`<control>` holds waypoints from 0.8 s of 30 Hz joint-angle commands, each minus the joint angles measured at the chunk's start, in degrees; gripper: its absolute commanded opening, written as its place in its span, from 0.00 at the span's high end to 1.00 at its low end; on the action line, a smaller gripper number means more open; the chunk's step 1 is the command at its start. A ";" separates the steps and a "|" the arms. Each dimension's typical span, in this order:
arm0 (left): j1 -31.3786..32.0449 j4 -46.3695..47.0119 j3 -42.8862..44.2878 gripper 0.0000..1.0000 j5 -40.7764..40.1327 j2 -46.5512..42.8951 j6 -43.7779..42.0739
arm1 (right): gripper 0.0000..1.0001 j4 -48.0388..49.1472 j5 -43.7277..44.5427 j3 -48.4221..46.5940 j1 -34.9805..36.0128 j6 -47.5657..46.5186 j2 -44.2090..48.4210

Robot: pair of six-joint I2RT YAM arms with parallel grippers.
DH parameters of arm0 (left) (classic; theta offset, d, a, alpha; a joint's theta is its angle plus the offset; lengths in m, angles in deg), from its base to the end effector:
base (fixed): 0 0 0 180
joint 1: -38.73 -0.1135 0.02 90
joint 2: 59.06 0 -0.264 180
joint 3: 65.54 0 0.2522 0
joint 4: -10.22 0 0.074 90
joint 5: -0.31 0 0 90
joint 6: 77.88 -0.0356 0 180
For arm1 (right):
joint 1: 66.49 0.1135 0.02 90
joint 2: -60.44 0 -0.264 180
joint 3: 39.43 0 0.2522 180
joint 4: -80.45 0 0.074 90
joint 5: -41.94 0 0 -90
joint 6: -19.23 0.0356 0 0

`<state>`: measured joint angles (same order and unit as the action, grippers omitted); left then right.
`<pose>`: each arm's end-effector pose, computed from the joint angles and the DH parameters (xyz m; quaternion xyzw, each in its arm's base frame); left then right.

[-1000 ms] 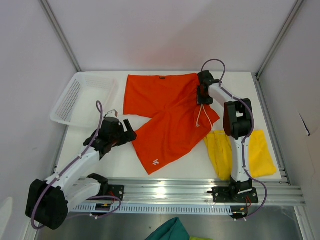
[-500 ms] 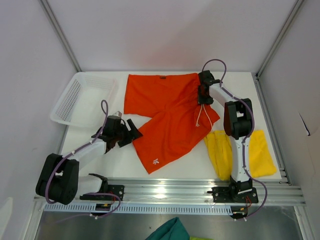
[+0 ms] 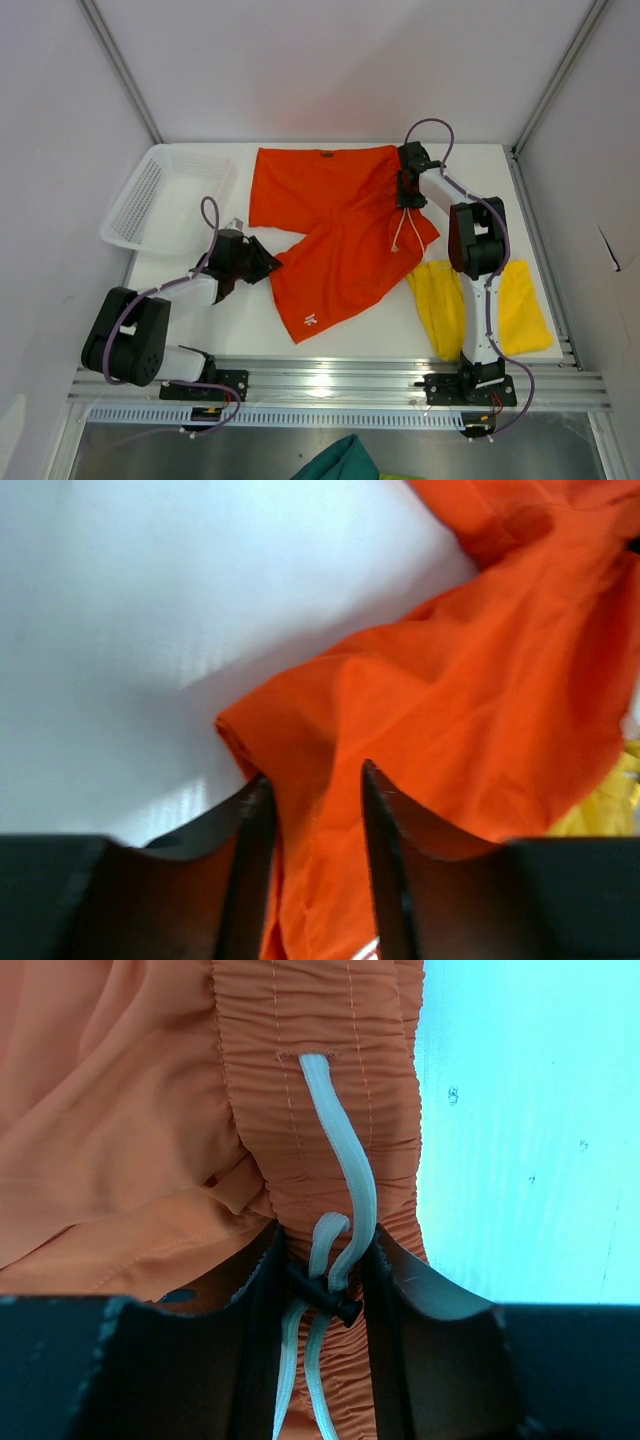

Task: Fold and stack the shorts
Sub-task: Flatten the shorts out

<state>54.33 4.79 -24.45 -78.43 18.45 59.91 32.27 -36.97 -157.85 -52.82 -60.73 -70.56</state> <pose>0.2360 -0.0731 0.1489 -0.2134 0.8841 -0.2895 0.2984 0.4802 0.1098 0.1628 -0.0061 0.9634 -0.0399 0.2651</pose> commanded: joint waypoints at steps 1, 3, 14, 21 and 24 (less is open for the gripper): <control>-0.57 2.92 2.19 0.61 -6.25 1.23 -1.11 | 0.68 -2.06 -0.28 3.15 -0.84 -0.29 -1.36; -0.39 1.95 4.65 0.69 -10.36 1.85 -4.97 | 0.69 -2.15 -0.72 3.06 -0.93 -0.46 -1.54; -0.04 -0.34 9.05 0.95 -18.74 0.00 -14.38 | 0.73 -1.45 -1.77 3.85 -1.19 -0.46 -1.10; 4.79 0.62 8.26 1.00 -24.80 -3.33 -20.63 | 0.74 -1.45 -2.04 3.85 -1.28 -0.46 -1.10; 7.69 -0.69 9.23 1.00 -26.73 -3.42 -22.30 | 0.74 -1.45 -2.30 3.94 -1.37 -0.38 -1.10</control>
<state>59.46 3.20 -17.48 -101.07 16.77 41.94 34.18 -38.39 -156.32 -53.50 -60.75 -69.84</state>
